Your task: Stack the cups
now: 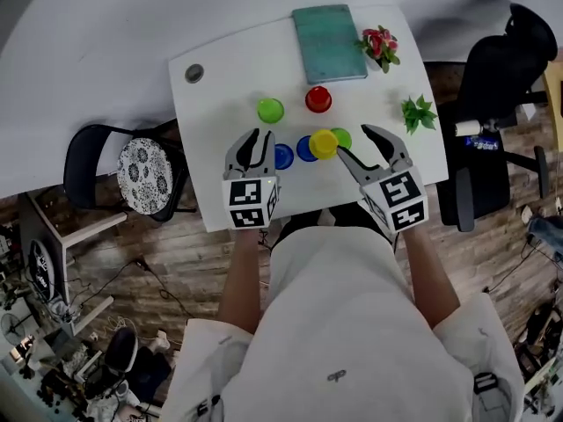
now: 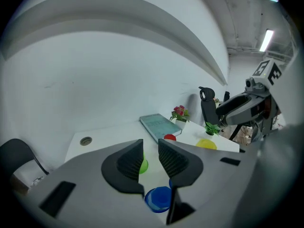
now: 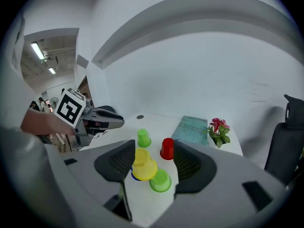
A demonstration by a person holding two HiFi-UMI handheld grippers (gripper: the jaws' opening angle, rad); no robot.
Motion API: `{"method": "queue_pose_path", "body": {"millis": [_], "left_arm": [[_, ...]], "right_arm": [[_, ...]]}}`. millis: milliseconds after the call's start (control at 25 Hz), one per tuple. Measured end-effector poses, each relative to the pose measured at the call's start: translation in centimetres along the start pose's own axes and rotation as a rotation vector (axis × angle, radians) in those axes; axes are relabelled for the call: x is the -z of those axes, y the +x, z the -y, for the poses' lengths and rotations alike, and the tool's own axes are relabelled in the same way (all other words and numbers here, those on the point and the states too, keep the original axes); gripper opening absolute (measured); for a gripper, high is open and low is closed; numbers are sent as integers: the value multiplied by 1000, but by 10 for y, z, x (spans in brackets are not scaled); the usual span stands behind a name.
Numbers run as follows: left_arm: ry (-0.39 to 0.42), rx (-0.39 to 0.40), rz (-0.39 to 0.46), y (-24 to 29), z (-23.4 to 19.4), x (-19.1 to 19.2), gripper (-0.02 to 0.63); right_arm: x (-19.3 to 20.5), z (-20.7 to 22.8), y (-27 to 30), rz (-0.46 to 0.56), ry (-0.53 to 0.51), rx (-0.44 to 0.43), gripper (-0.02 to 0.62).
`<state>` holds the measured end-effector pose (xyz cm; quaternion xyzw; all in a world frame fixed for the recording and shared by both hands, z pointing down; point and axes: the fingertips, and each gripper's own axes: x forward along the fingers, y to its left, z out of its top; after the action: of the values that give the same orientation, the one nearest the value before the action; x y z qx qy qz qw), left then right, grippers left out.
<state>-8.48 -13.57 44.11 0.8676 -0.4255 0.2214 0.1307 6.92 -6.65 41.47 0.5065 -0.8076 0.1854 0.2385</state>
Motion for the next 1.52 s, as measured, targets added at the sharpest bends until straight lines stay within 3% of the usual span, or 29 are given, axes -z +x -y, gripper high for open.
{"method": "queue_pose_path", "body": {"millis": [320,840,1520], "left_arm": [[48,111,-46,34,-14,11,152],[112,209,-126,82,-33,37,238],[210,217,-210,117,-35,67,253]], "right_arm": [[-1,-3,-2,-10,55,101,256],[-2,-14,3,-42,115,191,255],[10,-4,-3,-73,157,249,253]]}}
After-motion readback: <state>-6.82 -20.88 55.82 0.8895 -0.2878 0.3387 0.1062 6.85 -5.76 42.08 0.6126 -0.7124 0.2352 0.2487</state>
